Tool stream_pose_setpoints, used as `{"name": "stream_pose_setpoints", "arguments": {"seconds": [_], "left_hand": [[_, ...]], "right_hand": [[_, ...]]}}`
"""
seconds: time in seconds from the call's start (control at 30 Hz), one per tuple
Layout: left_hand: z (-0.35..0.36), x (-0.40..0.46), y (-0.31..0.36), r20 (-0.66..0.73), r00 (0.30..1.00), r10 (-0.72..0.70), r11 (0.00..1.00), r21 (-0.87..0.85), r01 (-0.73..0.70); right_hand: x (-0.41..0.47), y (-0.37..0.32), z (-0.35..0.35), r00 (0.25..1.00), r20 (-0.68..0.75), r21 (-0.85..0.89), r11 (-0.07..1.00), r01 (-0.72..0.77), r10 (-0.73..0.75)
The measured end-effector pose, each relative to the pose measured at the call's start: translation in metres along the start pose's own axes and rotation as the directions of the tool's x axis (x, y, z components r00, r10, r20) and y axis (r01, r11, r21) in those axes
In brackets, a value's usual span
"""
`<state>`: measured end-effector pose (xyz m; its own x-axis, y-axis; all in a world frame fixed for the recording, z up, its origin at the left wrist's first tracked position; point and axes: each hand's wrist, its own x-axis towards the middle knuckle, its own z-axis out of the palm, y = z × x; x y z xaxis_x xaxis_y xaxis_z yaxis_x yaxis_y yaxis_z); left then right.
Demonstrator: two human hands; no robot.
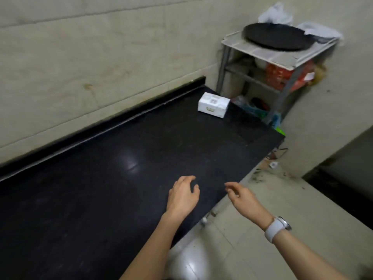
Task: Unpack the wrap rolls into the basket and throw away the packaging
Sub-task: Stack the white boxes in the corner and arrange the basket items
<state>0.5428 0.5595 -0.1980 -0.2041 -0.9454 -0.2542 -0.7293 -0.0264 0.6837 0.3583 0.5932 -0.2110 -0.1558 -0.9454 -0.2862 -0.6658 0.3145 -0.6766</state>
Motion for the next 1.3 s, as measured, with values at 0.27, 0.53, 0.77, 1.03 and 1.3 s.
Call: {"name": "stream_pose_setpoints", "arguments": {"seconds": [0.27,0.53,0.77,1.03,1.3], "left_hand": [[0.033,0.148,0.070,0.069,0.996,0.054,0.988,0.139,-0.063],[0.054,0.327,0.064,0.047,0.974,-0.221,0.942,0.268,0.201],[0.093,0.347,0.026,-0.180,0.968,-0.173,0.846,0.477,0.240],[0.098,0.351,0.022,-0.257,0.949,-0.181,0.817,0.498,0.291],[0.093,0.353,0.034,-0.246,0.938,-0.242,0.824,0.459,0.333]], "right_hand": [[0.088,0.053,-0.072,0.994,-0.067,0.022,0.996,-0.086,0.087],[0.264,0.034,-0.125,1.000,0.020,-0.170,0.985,0.022,-0.019],[0.415,-0.016,-0.125,0.965,0.103,-0.537,0.803,0.258,-0.241],[0.467,-0.013,-0.088,0.941,0.119,-0.583,0.745,0.325,-0.317],[0.466,-0.007,-0.086,0.911,0.083,-0.530,0.756,0.384,-0.404]]}}
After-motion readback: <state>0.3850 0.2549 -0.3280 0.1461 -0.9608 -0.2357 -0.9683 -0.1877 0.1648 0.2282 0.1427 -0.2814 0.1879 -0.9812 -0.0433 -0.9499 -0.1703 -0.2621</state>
